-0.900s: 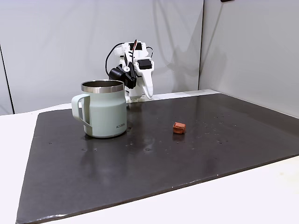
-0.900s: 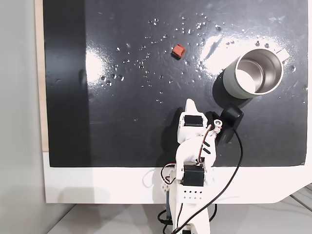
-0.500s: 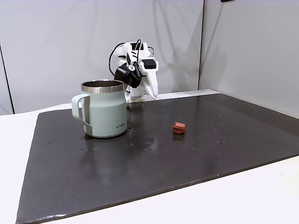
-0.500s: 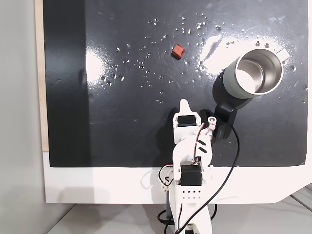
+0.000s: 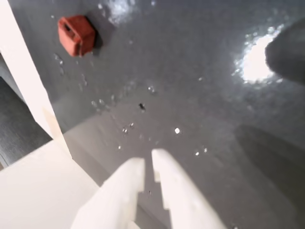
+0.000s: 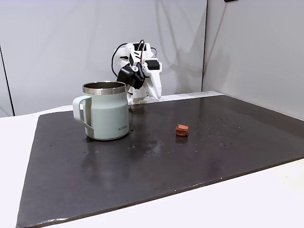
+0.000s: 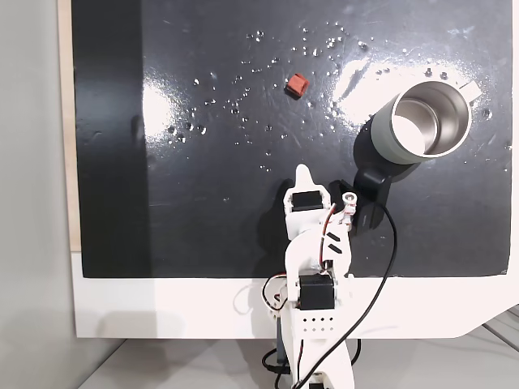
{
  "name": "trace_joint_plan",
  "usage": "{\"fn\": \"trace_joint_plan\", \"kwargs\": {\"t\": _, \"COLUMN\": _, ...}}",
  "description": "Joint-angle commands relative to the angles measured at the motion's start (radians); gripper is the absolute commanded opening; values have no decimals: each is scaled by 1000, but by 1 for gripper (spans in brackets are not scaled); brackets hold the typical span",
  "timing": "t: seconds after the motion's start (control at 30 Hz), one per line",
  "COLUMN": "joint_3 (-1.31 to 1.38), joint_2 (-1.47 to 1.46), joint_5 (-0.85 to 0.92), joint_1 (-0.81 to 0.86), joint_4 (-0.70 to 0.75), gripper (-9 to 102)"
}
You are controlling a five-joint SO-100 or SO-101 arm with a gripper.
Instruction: Grasp a cube and put it in the cup.
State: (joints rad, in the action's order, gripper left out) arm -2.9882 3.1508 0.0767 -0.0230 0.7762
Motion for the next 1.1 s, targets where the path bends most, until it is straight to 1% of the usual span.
{"fn": "trace_joint_plan", "kwargs": {"t": 0.0, "joint_3": 144, "joint_2": -78, "joint_5": 14, "joint_1": -21, "joint_4": -12, "gripper": 0}}
{"fn": "trace_joint_plan", "kwargs": {"t": 0.17, "joint_3": 443, "joint_2": -394, "joint_5": -64, "joint_1": -35, "joint_4": -11, "gripper": 0}}
{"fn": "trace_joint_plan", "kwargs": {"t": 0.3, "joint_3": 699, "joint_2": -627, "joint_5": -141, "joint_1": -35, "joint_4": 32, "gripper": 0}}
{"fn": "trace_joint_plan", "kwargs": {"t": 0.5, "joint_3": 986, "joint_2": -842, "joint_5": -219, "joint_1": -29, "joint_4": 95, "gripper": 0}}
{"fn": "trace_joint_plan", "kwargs": {"t": 0.67, "joint_3": 1118, "joint_2": -982, "joint_5": -308, "joint_1": -5, "joint_4": 144, "gripper": 0}}
{"fn": "trace_joint_plan", "kwargs": {"t": 0.9, "joint_3": 1213, "joint_2": -1143, "joint_5": -431, "joint_1": 26, "joint_4": 199, "gripper": 0}}
{"fn": "trace_joint_plan", "kwargs": {"t": 1.07, "joint_3": 1310, "joint_2": -1264, "joint_5": -471, "joint_1": 11, "joint_4": 224, "gripper": 0}}
